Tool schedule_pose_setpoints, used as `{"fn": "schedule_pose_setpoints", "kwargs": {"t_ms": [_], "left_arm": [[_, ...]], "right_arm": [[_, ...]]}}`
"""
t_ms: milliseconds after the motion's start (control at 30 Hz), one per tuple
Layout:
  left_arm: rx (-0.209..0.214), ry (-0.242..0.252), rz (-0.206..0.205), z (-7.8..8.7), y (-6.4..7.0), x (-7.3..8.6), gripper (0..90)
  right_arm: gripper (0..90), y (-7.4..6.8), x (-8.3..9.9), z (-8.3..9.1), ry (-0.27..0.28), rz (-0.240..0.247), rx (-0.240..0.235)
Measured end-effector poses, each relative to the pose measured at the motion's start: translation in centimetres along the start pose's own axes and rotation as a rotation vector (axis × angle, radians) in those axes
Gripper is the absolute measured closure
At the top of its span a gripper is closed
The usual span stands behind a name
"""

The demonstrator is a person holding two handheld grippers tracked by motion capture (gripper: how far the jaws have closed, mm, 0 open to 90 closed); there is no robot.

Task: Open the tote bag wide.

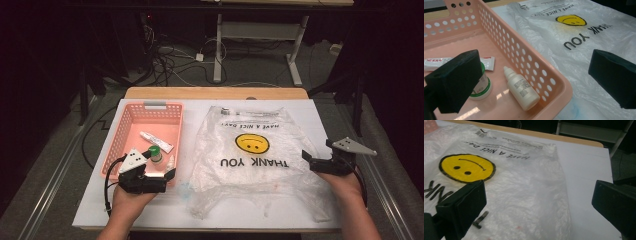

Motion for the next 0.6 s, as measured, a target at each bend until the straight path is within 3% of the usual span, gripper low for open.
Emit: {"fn": "schedule_pose_setpoints", "kwargs": {"t_ms": [233,467,600], "left_arm": [[-0.011,-0.001,-0.001,-0.1,-0.1,0.2,0.0],[-0.005,0.005,0.007,-0.1,0.2,0.2,0.0],[-0.005,0.009,0.001,-0.2,0.5,0.2,0.0]], "right_arm": [[0.3,2.2,-2.0,-1.3,-0.011,-0.003,0.011],[0.5,3.0,-3.7,-2.6,-0.034,0.003,0.009],[10.7,4.1,-4.7,-4.0,-0.064,-0.018,-0.001]]}}
Point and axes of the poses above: each handheld gripper's, and its own axes: z roughly backward along the jaws, x roughly out of its underside, y roughly to its right, the point moved 5 cm from there along -z, roughly forward along the jaws, and after that the axes turned 13 degrees about -x, right-handed, at the moved point
